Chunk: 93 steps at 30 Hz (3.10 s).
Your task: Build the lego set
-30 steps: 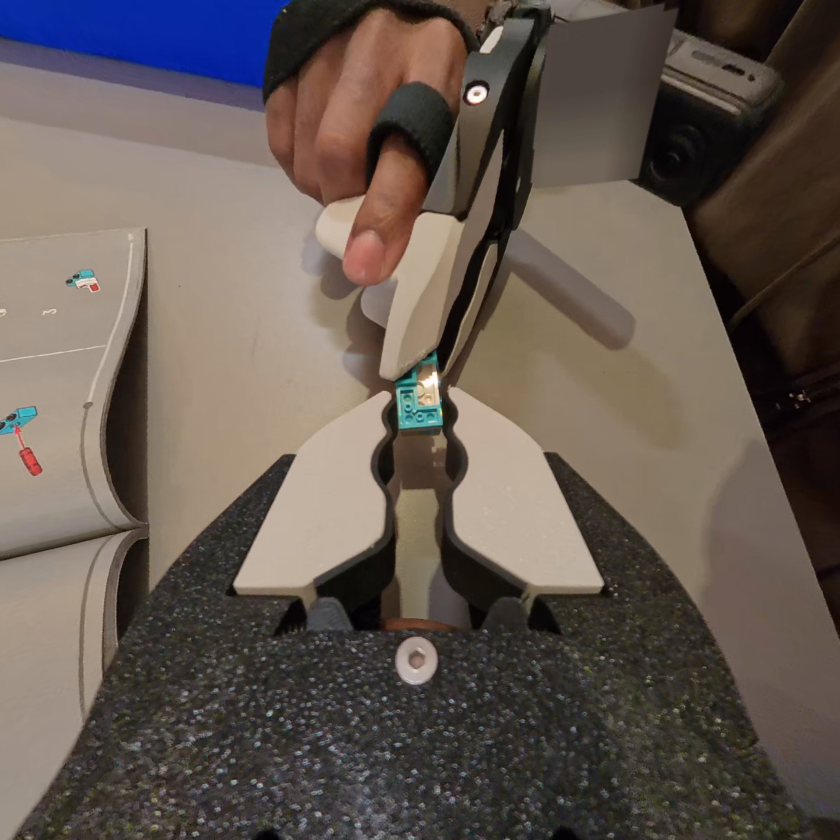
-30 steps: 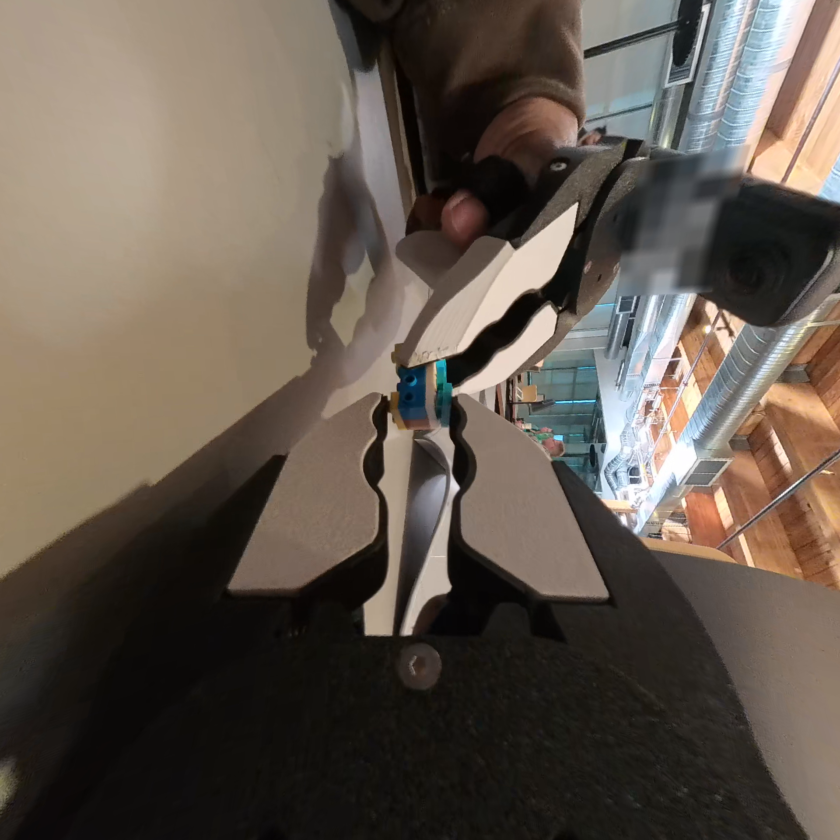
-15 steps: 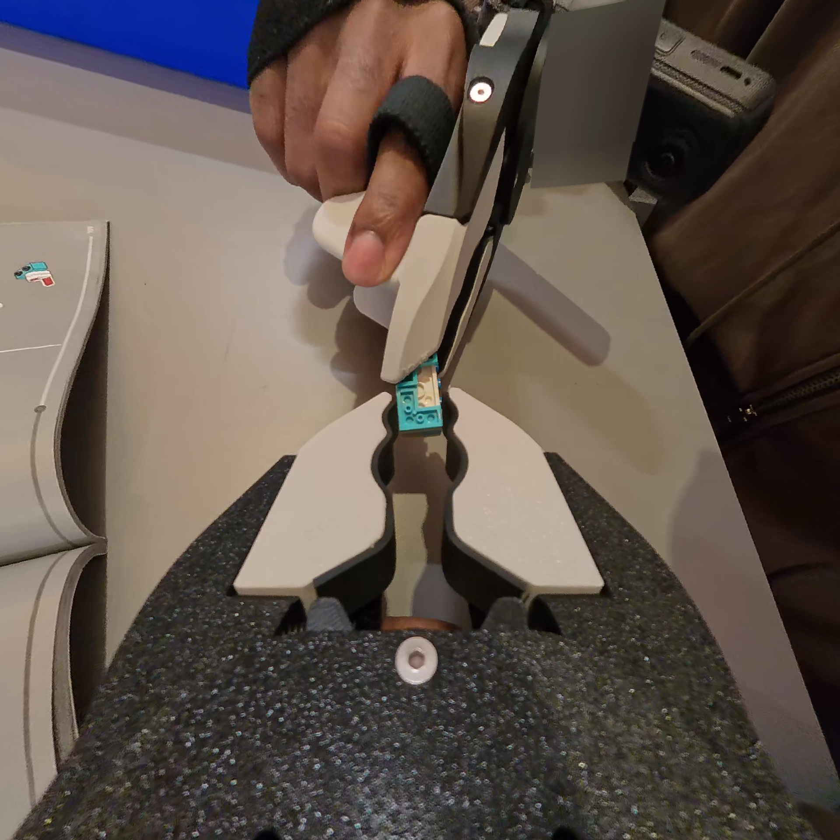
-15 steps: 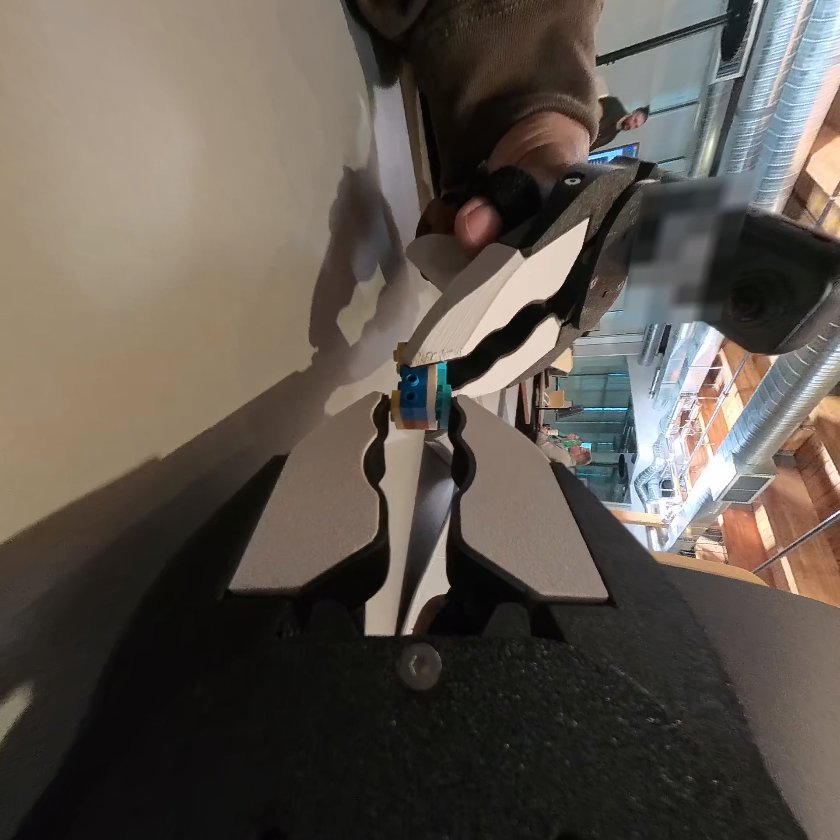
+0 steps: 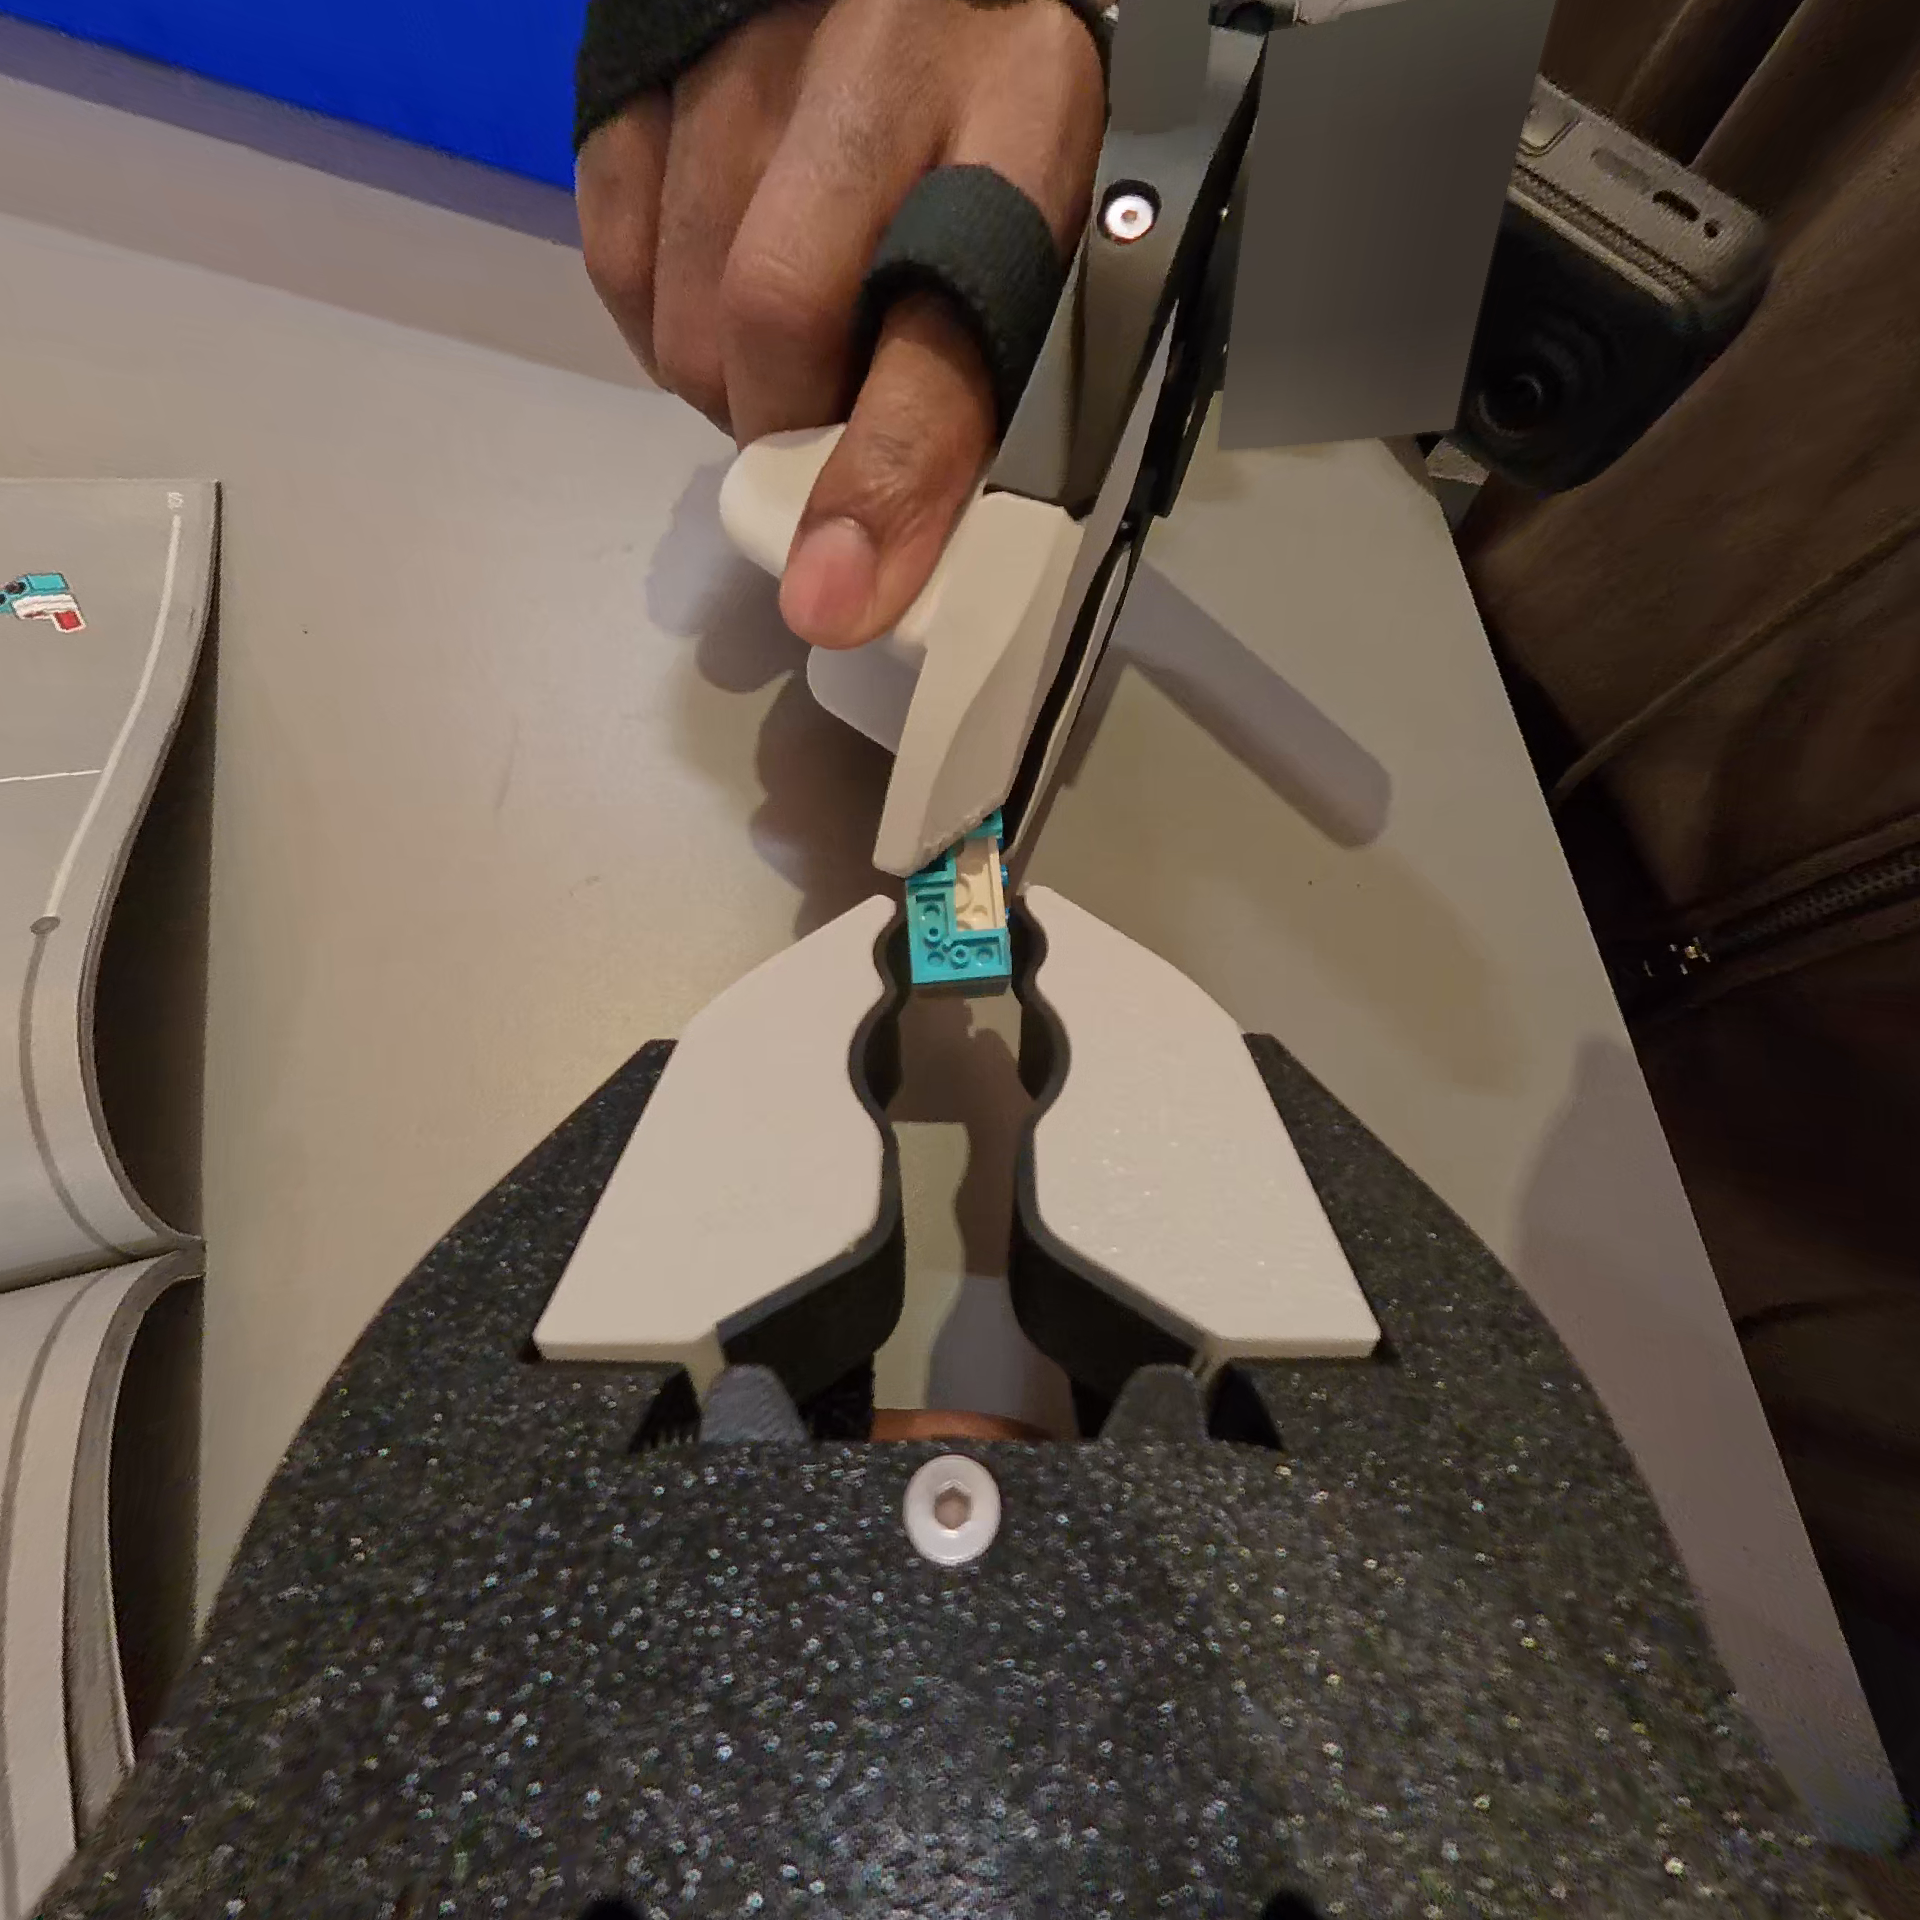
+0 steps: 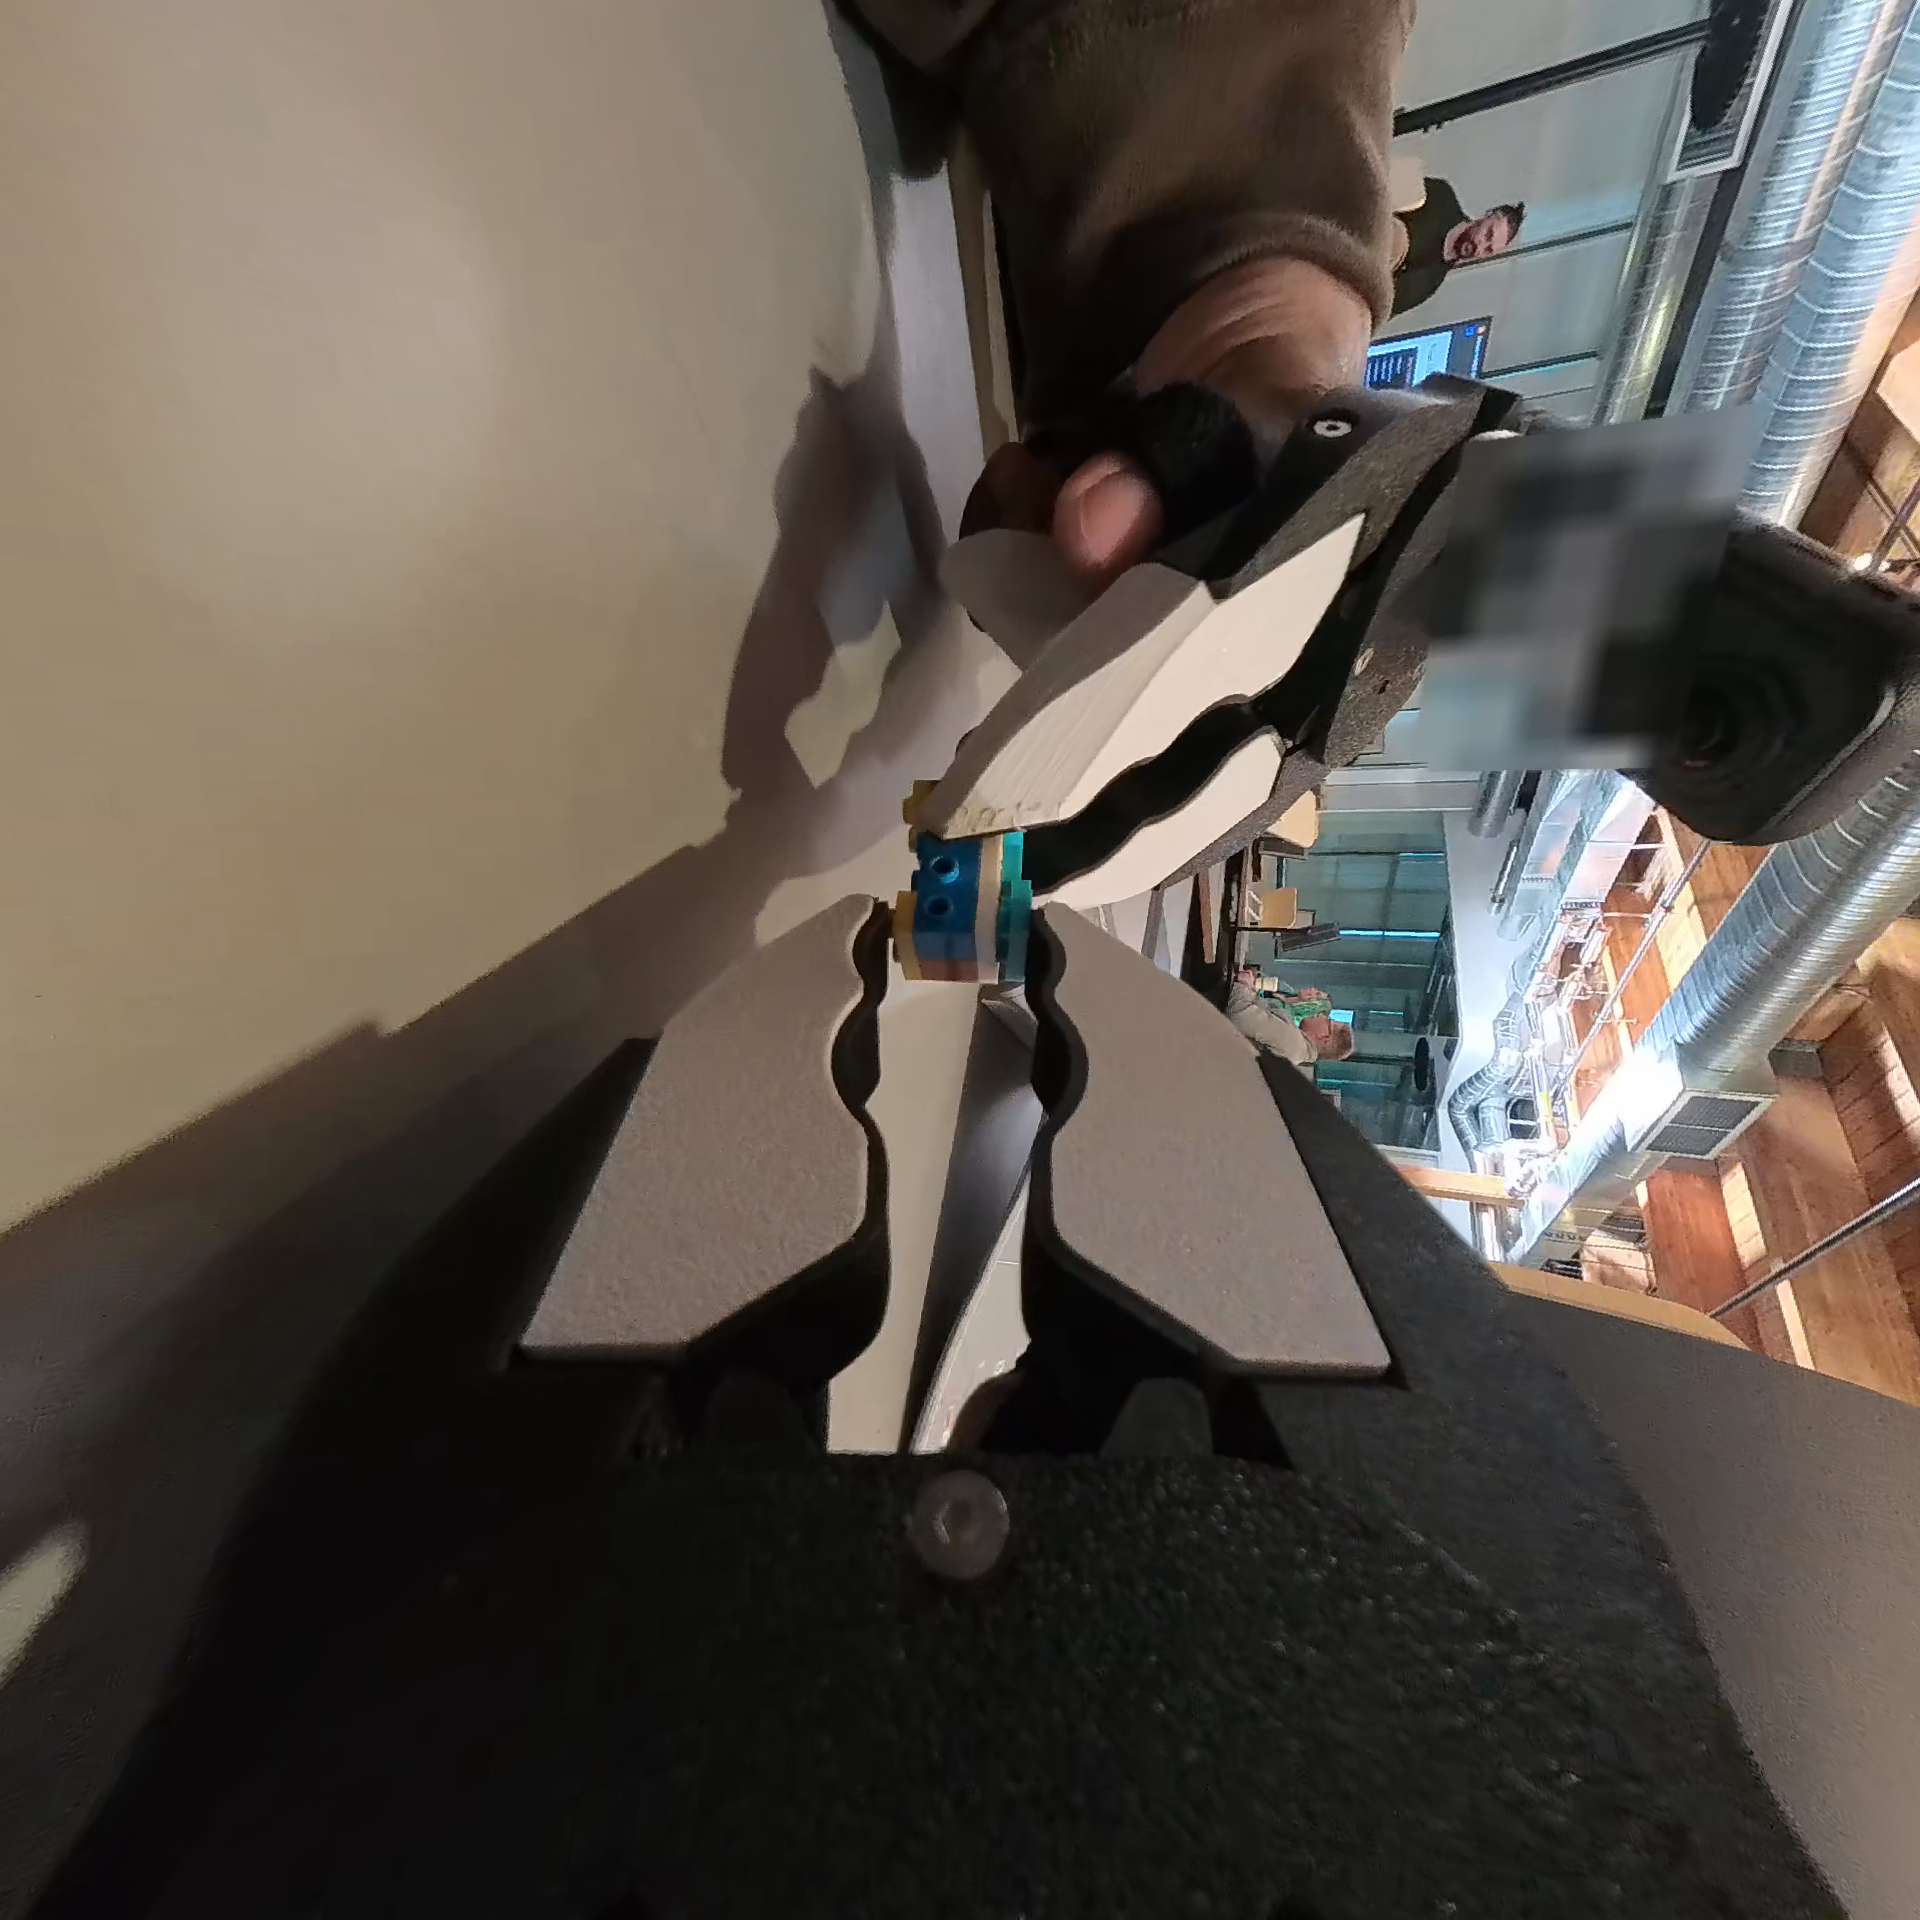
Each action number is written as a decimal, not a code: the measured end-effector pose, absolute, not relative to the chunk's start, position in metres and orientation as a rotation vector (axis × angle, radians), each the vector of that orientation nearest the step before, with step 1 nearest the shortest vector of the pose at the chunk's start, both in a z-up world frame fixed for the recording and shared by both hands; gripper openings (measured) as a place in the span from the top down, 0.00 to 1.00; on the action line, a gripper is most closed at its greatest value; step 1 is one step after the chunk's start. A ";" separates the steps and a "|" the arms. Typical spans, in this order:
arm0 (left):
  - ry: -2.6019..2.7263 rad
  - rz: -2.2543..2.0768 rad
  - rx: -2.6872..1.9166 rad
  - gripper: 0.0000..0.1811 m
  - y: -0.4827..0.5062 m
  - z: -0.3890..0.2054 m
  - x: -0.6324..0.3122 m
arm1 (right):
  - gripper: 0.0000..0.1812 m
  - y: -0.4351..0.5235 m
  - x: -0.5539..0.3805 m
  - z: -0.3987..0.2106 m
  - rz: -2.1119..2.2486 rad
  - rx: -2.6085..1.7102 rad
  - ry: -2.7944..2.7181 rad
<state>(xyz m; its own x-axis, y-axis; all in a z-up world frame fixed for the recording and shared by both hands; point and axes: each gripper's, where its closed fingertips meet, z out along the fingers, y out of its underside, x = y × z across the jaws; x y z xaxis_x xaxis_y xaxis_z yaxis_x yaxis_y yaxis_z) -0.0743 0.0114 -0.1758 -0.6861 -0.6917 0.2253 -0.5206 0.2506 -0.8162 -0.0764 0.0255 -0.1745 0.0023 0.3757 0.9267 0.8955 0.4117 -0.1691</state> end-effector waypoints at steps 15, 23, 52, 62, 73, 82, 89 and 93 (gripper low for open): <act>2.285 -1.474 -1.209 0.90 0.014 -0.174 -0.070 | 0.86 0.030 -0.071 -0.174 -0.679 -1.172 -1.570; 2.257 -1.440 -1.248 0.82 0.022 -0.176 -0.069 | 0.86 0.031 -0.069 -0.166 -0.699 -1.170 -1.523; 2.228 -1.561 -1.061 0.89 0.007 -0.166 -0.067 | 0.86 0.026 -0.071 -0.156 -0.675 -1.146 -1.496; 2.235 -1.586 -1.063 0.89 0.005 -0.167 -0.068 | 0.86 0.024 -0.071 -0.157 -0.635 -1.169 -1.504; 2.256 -1.580 -1.076 0.89 0.004 -0.169 -0.068 | 0.87 0.022 -0.070 -0.160 -0.631 -1.181 -1.546; 2.260 -1.586 -1.093 0.89 0.004 -0.170 -0.068 | 0.88 0.023 -0.069 -0.160 -0.641 -1.190 -1.556; 2.222 -1.597 -1.125 0.89 0.007 -0.167 -0.066 | 0.77 0.031 -0.059 -0.157 -0.679 -1.194 -1.444; 2.241 -1.588 -1.112 0.89 0.005 -0.168 -0.067 | 0.71 0.029 -0.062 -0.158 -0.630 -1.199 -1.437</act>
